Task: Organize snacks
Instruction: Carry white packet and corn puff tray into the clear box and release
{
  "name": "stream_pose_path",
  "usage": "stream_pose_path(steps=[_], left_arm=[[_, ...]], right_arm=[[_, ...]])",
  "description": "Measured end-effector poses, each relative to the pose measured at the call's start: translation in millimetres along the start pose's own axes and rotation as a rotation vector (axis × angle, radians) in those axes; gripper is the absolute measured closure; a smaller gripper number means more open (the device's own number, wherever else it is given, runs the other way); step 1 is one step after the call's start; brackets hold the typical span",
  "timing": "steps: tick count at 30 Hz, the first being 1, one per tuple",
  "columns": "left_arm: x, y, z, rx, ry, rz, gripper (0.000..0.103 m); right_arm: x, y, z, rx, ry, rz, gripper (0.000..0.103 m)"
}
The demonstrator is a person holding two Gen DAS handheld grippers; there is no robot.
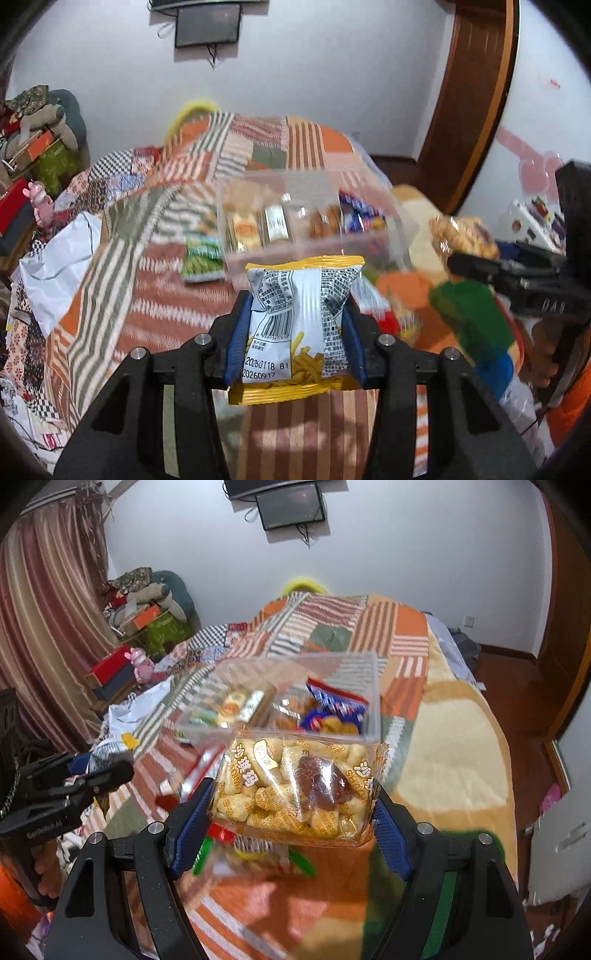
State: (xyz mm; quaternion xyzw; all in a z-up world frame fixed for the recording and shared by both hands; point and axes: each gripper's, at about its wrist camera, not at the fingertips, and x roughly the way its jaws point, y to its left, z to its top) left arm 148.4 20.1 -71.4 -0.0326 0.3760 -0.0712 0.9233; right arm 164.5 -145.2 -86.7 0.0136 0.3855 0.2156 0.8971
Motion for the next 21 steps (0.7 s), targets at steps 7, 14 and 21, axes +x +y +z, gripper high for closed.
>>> stream_pose_path(steps=[7,14,21], left_arm=[[14,14,39,-0.031,-0.052,0.015,0.057],[55,30,62,-0.07,-0.029,0.017,0.057],[106,41,68,-0.092,0.033,0.008,0.057]], right_arm=[[17,0,26,0.01,-0.025,0.031,0.026],[48,1,45,-0.002,-0.017,0.027,0.026],[83,1,56,-0.016,0.017,0.026,0.026]])
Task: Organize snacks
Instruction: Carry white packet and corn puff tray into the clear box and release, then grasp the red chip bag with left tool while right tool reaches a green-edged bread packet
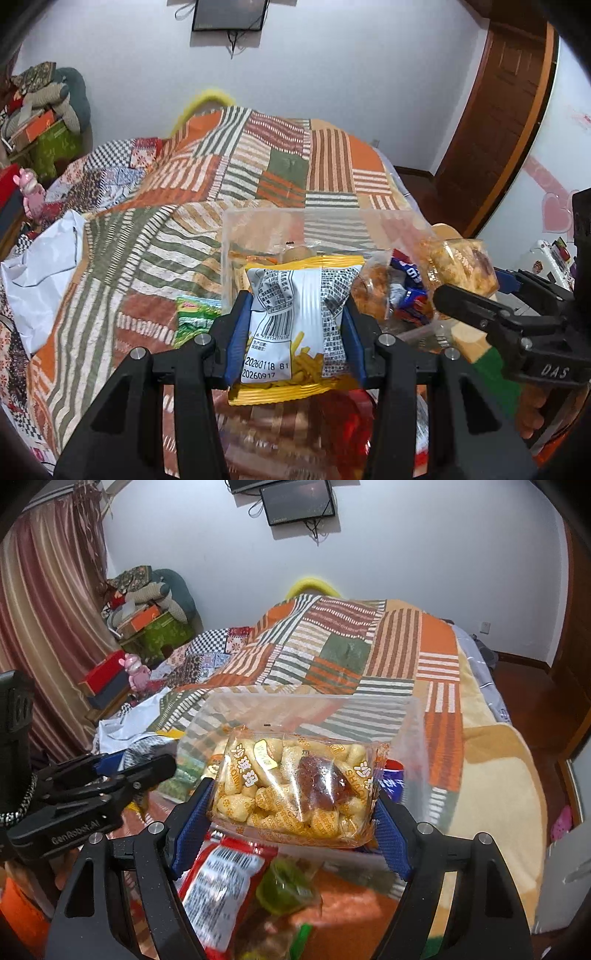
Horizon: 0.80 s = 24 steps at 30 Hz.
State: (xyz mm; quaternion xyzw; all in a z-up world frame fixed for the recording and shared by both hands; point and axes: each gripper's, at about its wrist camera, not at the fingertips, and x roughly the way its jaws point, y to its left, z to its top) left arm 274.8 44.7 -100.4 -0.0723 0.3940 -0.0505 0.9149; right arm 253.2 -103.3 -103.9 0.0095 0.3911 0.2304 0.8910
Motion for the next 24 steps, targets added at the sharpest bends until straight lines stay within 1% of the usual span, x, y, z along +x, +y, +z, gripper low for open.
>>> stream_pose_path(steps=[4,12,17,21,24], left_arm=[[22,2,1,-0.004,0.032,-0.006,0.057],[43,5,1,-0.012,0.063,-0.003,0.057],[43,9,0,-0.038,0.056,-0.007,0.055],[35,7,-1,-0.033,0.053,-0.008,0.055],[23,2,-4,-0.019,0.048,-0.015,0.054]], right_arm=[[16,0,0,-0.009,0.022,-0.002,0.026],[32,-6,-3,-0.012,0.05,-0.017,0.025],[29,-11,-2,0.001,0.041,-0.029,0.024],[20,-10,-2,-0.003,0.028,-0.031,0.022],[9,-5,-3,-0.032,0.008,-0.057,0.021]])
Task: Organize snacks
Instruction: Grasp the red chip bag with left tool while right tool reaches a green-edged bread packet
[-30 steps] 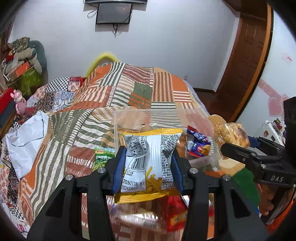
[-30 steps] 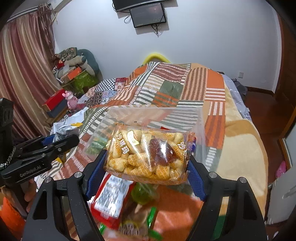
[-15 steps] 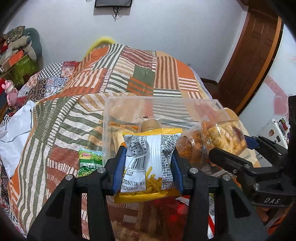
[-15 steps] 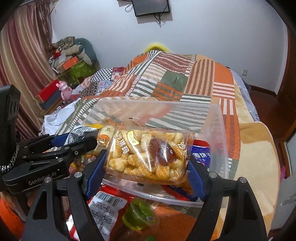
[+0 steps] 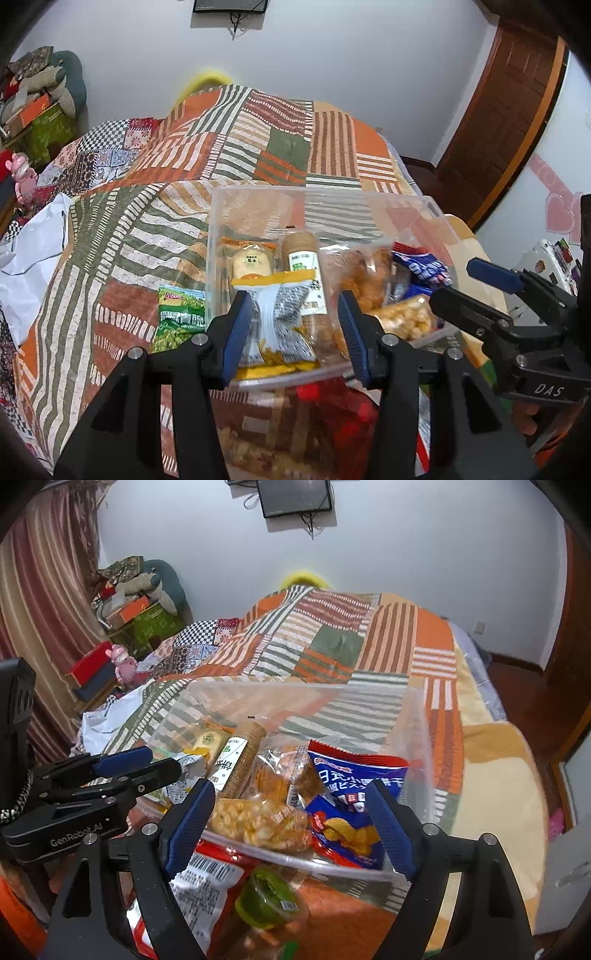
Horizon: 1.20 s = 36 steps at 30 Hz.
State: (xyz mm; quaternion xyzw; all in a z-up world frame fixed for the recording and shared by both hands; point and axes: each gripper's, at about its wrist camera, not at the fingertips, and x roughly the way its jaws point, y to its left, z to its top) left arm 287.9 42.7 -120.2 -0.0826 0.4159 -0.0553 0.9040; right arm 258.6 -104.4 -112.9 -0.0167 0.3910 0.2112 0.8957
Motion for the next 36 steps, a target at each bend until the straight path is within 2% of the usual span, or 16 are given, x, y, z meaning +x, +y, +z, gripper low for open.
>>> stream_pose_path(steps=[5,7,10,14,22,24,29,32,35,36], left_arm=[[-26,-10,-7,0.028,-0.019,-0.001,0.045],[-37,-16,-12,0.048,-0.02,-0.007,0.045],[-49,-25,-22,0.076,-0.013,-0.011,0.044],[-56,-38,-37,0.095,0.012,-0.025,0.037],[-30,-69,-61,0.14,0.118,-0.043,0.036],[-21,-75,-63,0.143,0.13,-0.025,0.026],[-2,-74,-68,0.137,0.176,-0.002,0.019],[1,-66,-70,0.124,0.181,-0.008,0.019],[-5,-57,-73,0.122,0.151,-0.022,0.029],[-8,-54,-75,0.129,0.146,-0.029,0.029]], right_arm=[[-25,5,-5,-0.038,-0.03,-0.021,0.018],[-32,4,-9,-0.039,-0.035,-0.024,0.018],[-43,1,-18,-0.042,-0.032,-0.036,0.017],[-52,-6,-36,-0.041,-0.009,-0.047,0.017],[-52,-15,-70,-0.047,0.07,-0.06,0.017],[-51,-15,-76,-0.042,0.086,-0.05,0.017],[-47,-10,-87,-0.022,0.121,0.0,0.017],[-43,-3,-92,-0.025,0.137,0.031,0.017],[-39,7,-96,-0.035,0.15,0.056,0.017],[-38,10,-96,-0.038,0.153,0.063,0.017]])
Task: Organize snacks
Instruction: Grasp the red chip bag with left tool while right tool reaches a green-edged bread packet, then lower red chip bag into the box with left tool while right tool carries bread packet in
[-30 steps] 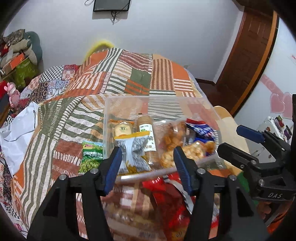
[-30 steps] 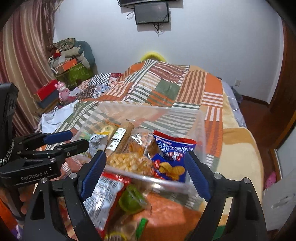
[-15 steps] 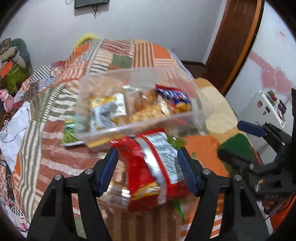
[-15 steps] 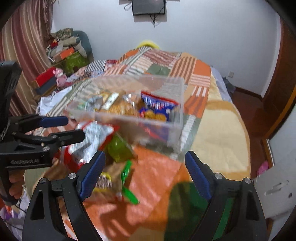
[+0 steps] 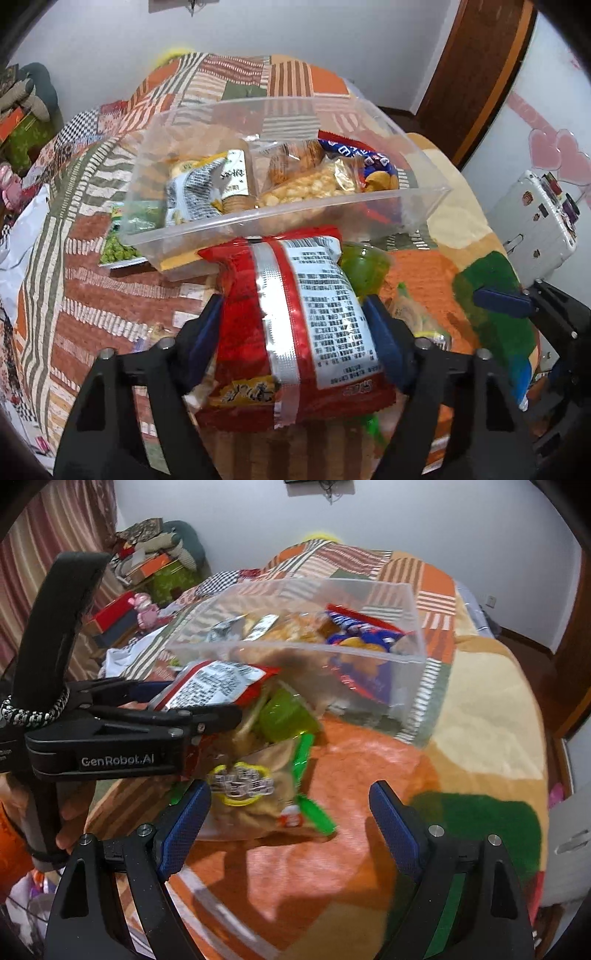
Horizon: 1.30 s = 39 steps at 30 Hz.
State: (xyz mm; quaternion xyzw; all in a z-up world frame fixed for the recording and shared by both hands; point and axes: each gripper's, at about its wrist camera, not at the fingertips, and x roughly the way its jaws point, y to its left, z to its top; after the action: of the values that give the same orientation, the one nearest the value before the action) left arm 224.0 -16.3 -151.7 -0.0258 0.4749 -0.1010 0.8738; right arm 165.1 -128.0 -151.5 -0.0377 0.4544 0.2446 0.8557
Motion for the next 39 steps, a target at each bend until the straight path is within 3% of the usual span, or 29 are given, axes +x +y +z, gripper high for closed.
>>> stream_pose_path(steps=[7,17,19,21,24,32,39], left_arm=[[-30,12,-16,0.033,-0.077,0.042,0.029],[-61,24,-22,-0.011,-0.139,0.043,0.029],[-64,25,-23,-0.023,-0.147,0.038,0.029],[-65,26,-22,-0.031,-0.153,0.038,0.029],[-68,26,-22,-0.035,-0.163,0.043,0.029],[-82,26,-15,-0.037,-0.206,0.044,0.029],[-93,26,6,-0.04,-0.26,0.05,0.029]], right_arm=[[13,19,0,-0.037,0.022,0.035,0.013],[38,16,-2,-0.006,0.084,0.055,0.007],[40,11,-3,0.027,0.081,0.072,0.012],[39,9,-4,0.046,0.077,0.097,0.031],[33,5,-4,0.062,0.061,0.091,0.036],[3,-10,4,0.076,-0.01,0.027,0.038],[-31,-19,37,0.089,-0.148,-0.005,0.038]])
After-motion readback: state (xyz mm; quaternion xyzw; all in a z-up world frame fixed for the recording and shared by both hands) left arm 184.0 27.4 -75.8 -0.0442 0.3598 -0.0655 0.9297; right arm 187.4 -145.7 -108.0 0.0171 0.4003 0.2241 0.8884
